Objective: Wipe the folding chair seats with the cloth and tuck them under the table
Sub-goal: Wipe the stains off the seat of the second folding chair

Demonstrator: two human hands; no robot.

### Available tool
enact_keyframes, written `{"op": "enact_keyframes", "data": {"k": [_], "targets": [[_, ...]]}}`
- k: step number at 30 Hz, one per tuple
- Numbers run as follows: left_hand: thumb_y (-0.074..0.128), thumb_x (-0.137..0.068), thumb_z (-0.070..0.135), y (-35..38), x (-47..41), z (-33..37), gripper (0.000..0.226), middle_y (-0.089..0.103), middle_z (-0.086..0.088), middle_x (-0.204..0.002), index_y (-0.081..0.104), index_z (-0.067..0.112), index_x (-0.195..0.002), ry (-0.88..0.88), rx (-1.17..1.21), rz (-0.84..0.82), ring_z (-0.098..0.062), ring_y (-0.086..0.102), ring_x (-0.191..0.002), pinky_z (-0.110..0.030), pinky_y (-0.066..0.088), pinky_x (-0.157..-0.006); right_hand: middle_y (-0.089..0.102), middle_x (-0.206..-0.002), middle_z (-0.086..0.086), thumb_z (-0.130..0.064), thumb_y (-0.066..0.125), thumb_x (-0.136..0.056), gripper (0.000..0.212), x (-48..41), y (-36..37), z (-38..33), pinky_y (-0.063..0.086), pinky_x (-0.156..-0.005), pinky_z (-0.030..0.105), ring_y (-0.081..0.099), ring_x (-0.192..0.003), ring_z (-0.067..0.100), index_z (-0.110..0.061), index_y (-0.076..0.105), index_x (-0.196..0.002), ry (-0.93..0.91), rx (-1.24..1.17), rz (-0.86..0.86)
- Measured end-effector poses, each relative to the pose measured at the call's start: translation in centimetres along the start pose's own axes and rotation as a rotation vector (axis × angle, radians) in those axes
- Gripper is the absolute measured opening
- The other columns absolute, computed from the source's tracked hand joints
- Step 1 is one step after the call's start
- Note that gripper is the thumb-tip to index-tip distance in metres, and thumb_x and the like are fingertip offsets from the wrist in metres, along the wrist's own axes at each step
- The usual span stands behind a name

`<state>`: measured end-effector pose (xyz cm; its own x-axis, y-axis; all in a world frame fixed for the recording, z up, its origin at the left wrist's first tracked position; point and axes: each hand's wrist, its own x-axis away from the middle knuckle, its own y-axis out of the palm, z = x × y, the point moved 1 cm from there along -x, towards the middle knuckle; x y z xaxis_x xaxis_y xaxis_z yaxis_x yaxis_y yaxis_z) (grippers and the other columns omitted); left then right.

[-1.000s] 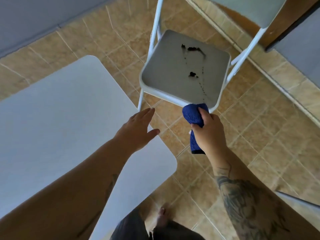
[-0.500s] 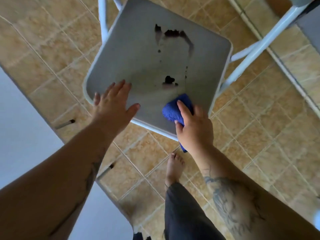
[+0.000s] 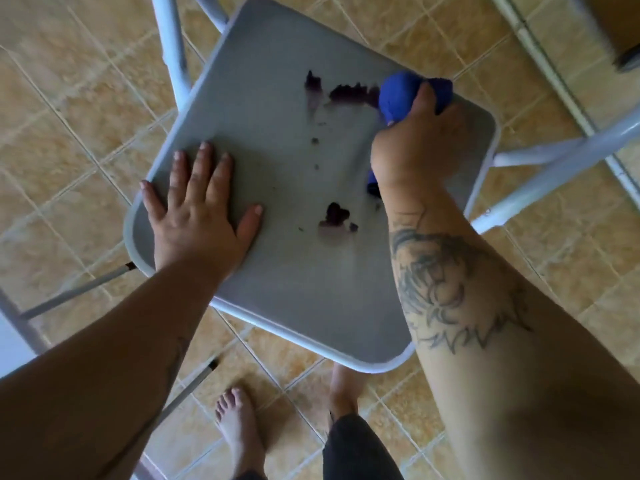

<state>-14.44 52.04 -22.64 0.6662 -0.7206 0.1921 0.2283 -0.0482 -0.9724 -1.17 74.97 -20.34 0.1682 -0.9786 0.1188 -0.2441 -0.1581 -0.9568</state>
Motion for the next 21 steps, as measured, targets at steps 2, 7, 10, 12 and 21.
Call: {"op": "enact_keyframes", "data": {"k": [2, 7, 10, 12, 21], "targets": [[0.035, -0.085, 0.066, -0.1, -0.1, 0.0, 0.078, 0.018, 0.0, -0.161, 0.023, 0.026, -0.151, 0.0, 0.007, -0.004, -0.026, 0.009, -0.149, -0.065, 0.007, -0.114, 0.045, -0.137, 0.013, -0.035, 0.056, -0.085, 0.062, 1.6, 1.3, -2.9, 0.042, -0.094, 0.044, 0.046, -0.119, 0.035, -0.027, 0.038, -0.144, -0.238, 0.042, -0.055], [0.037, -0.085, 0.067, -0.5, -0.1, -0.1, 0.077, 0.02, 0.001, -0.161, 0.025, 0.027, -0.15, -0.01, 0.037, -0.004, -0.025, 0.011, -0.149, -0.064, 0.007, -0.114, 0.052, -0.126, 0.012, -0.031, 0.059, -0.077, 0.063, 5.8, 1.6, -0.3, 0.049, -0.083, 0.047, 0.054, -0.102, 0.039, -0.03, 0.046, -0.139, -0.678, 0.089, -0.159], [0.039, -0.085, 0.067, -0.6, -0.4, -0.1, 0.077, 0.02, 0.001, -0.161, 0.025, 0.027, -0.15, 0.0, 0.049, -0.013, -0.025, 0.01, -0.149, -0.064, 0.006, -0.114, 0.051, -0.127, 0.02, -0.029, 0.058, -0.084, 0.061, 3.2, 0.1, 3.6, 0.044, -0.092, 0.047, 0.051, -0.109, 0.042, -0.023, 0.042, -0.142, -0.34, 0.077, -0.018], [0.038, -0.085, 0.067, -0.5, -0.6, -0.2, 0.078, 0.019, 0.001, -0.161, 0.025, 0.027, -0.15, -0.001, 0.045, -0.019, -0.025, 0.009, -0.15, -0.064, 0.004, -0.115, 0.05, -0.132, 0.02, -0.03, 0.056, -0.087, 0.06, 0.6, -0.1, 2.5, 0.04, -0.1, 0.044, 0.049, -0.118, 0.039, -0.018, 0.04, -0.144, -0.161, 0.102, 0.054], [0.039, -0.082, 0.069, -0.2, -0.4, -0.3, 0.093, 0.015, -0.006, -0.162, 0.018, 0.011, -0.152, -0.048, 0.05, -0.023, -0.022, 0.01, -0.15, -0.059, 0.006, -0.117, 0.051, -0.126, 0.009, -0.036, 0.056, -0.079, 0.062, 2.4, 4.8, -12.0, 0.045, -0.082, 0.046, 0.052, -0.107, 0.035, -0.03, 0.044, -0.14, -0.733, 0.103, -0.107]]}}
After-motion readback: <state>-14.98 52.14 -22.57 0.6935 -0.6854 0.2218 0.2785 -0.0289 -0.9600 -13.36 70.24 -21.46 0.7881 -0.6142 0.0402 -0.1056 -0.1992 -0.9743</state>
